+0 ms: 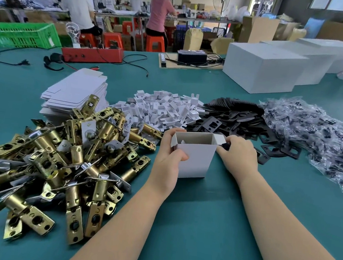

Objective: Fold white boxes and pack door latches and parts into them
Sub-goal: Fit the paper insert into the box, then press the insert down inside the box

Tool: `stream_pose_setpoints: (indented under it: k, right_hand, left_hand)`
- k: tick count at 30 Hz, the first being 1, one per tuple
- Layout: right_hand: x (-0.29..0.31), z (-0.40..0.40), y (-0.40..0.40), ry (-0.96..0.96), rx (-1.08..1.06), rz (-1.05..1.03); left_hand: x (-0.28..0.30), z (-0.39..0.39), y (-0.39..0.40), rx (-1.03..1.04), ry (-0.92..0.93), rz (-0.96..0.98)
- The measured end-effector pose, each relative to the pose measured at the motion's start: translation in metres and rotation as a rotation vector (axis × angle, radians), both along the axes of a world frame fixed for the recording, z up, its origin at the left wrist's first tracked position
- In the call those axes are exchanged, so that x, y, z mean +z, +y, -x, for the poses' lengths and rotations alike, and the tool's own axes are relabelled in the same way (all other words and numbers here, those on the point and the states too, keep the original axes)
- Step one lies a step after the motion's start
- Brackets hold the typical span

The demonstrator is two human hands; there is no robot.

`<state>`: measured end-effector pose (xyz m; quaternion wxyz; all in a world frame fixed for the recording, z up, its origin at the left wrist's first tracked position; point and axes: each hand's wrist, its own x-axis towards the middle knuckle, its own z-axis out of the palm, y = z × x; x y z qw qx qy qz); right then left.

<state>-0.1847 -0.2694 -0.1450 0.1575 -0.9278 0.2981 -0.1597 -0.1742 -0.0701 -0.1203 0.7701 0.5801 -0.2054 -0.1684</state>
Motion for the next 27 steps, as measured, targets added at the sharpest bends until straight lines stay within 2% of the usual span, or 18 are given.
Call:
stream_pose_setpoints:
  k: [9,11,15,18,23,24,27]
  right_hand:
    - [0.000,0.011,-0.008,-0.458,0.014,-0.530]
    - [0.003,0.012,-0.006,-0.574,-0.018,-0.658]
    - [0.010,0.016,-0.008,-0.817,-0.160,-1.039]
    - [0.012,0.017,-0.008,-0.809,-0.250,-1.100]
    - [0.017,0.012,-0.001,-0.831,-0.130,-1.438]
    - [0.018,0.012,0.000,-0.832,-0.088,-1.446]
    - [0.020,0.016,0.003,-0.767,0.048,-1.279]
  left_hand:
    - [0.002,0.001,0.001,-0.004,-0.003,-0.016]
    - [0.001,0.001,0.001,0.001,-0.004,-0.017]
    - [0.001,0.001,0.001,0.006,-0.012,-0.021]
    - [0.000,-0.001,0.001,-0.004,-0.025,-0.021]
    - [0.000,-0.001,0.000,-0.001,-0.033,-0.008]
    - [0.000,0.000,0.000,-0.002,-0.035,-0.004]
    - [-0.001,-0.001,0.001,-0.014,-0.048,-0.011]
